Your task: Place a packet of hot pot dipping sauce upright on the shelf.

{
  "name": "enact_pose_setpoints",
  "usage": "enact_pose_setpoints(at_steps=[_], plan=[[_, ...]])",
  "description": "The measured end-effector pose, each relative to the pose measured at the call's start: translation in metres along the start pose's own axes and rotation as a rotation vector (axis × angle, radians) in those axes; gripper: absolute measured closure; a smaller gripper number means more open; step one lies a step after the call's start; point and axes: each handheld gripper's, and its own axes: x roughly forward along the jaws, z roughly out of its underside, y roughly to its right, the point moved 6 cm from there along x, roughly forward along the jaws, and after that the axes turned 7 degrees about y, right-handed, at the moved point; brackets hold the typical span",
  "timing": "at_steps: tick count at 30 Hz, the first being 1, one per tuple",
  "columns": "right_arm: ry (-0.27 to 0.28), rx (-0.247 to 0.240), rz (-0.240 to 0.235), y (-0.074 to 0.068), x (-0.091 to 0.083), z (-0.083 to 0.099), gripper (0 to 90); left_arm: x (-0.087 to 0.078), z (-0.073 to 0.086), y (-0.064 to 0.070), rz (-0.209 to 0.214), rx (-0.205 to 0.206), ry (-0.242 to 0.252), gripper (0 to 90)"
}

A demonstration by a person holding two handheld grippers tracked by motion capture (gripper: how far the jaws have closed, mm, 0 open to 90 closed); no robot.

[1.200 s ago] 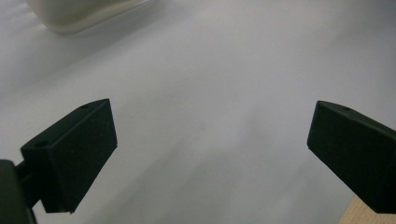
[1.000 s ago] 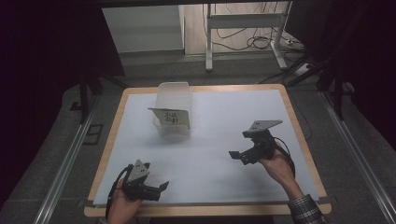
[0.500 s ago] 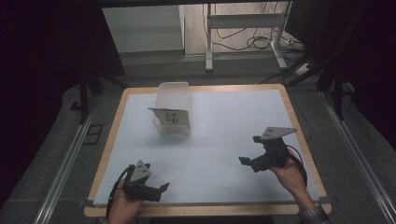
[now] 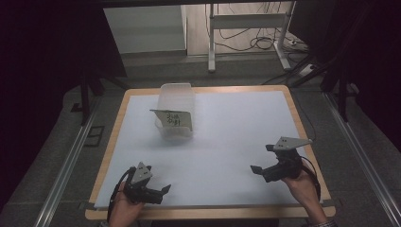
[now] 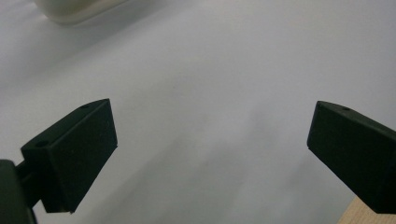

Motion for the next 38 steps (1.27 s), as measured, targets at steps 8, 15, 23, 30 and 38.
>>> enact_pose_setpoints(at_steps=[8, 15, 23, 30, 38], plan=[[0.007, 0.020, 0.029, 0.005, -0.015, 0.012, 0.4, -0.001, 0.000, -0.001, -0.007, -0.009, -0.002, 1.4], [0.003, 0.039, 0.058, 0.011, -0.027, 0.026, 0.5, 0.000, 0.000, -0.002, -0.009, -0.017, -0.003, 1.2], [-0.008, 0.056, 0.092, 0.017, -0.040, 0.042, 0.5, 0.000, 0.001, -0.003, -0.011, -0.019, -0.005, 1.2], [-0.034, 0.105, 0.123, 0.026, -0.050, 0.062, 0.5, 0.000, 0.001, -0.003, -0.011, -0.020, -0.001, 1.2], [-0.043, 0.133, 0.127, 0.032, -0.051, 0.071, 0.3, 0.000, 0.001, -0.004, -0.012, -0.018, -0.001, 1.2]])
